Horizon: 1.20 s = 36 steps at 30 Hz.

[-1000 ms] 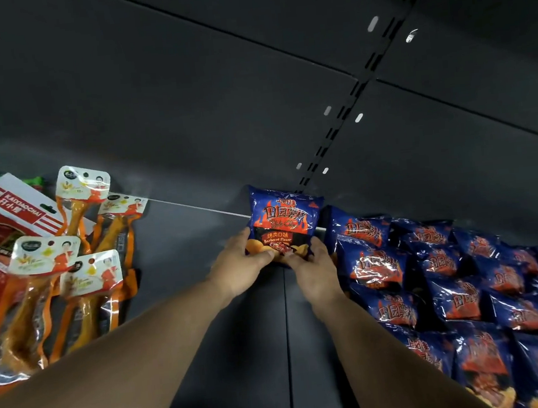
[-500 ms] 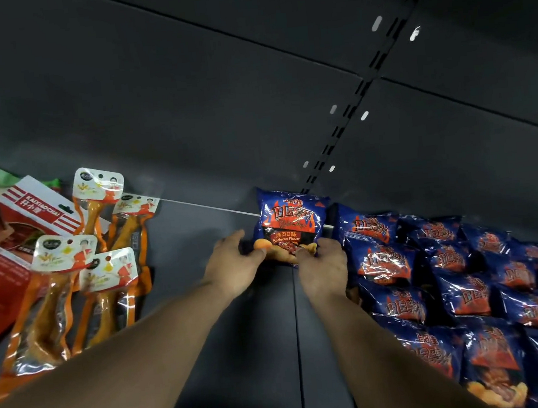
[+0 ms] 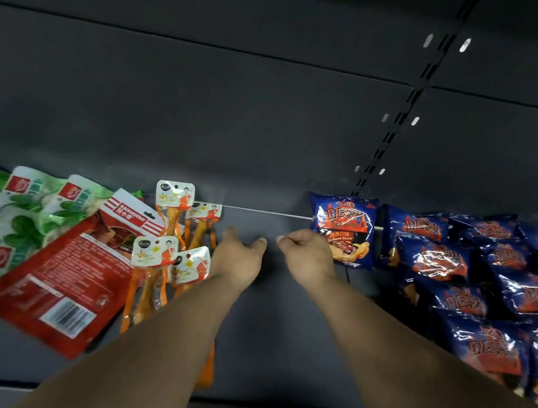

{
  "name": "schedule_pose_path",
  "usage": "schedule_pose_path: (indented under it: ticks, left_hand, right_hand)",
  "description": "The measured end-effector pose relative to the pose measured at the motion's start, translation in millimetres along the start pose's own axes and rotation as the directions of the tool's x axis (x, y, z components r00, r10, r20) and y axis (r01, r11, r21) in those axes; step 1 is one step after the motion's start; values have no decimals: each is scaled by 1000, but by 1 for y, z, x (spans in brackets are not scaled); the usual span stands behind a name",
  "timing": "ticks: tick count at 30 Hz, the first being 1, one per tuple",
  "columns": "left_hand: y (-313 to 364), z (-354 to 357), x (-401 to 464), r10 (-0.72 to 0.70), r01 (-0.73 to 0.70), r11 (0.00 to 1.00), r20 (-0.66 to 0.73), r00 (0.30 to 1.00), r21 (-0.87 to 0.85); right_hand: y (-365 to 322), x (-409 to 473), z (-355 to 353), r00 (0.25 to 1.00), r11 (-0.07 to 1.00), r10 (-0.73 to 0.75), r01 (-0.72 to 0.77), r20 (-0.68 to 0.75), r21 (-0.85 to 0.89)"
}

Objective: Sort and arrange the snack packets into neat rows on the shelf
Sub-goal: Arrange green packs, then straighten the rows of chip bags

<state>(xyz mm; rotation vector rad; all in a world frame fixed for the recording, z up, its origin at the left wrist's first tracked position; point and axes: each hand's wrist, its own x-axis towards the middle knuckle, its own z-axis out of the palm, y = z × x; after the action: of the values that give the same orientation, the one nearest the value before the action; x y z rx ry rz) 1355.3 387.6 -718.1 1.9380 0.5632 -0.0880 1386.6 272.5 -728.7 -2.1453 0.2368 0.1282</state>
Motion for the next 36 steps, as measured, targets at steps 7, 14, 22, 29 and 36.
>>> schedule_pose_path:
  ticks: [7, 14, 22, 29, 36]
  left_hand:
    - [-23, -78, -9, -16, 20, 1000, -185, 983, 17]
    - [-56, -168, 3, -55, 103, 985, -316, 947, 139]
    - [-107, -233, 10, -157, 219, 971, -440, 884, 93]
    - [-133, -241, 10, -146, 291, 932, -511, 847, 215]
    - [-126, -221, 21, 94, 153, 830, -406, 909, 536]
  right_hand:
    - [-37, -28, 57, 996, 994, -60, 66, 71, -90]
    - [-88, -53, 137, 973, 988, -141, 150, 185, -35]
    - [-117, -81, 193, 935, 971, -196, 227, 295, -75]
    - [-112, -89, 200, 925, 973, -157, 205, 345, -107]
    - [-99, -79, 189, 946, 975, -113, 165, 303, -152]
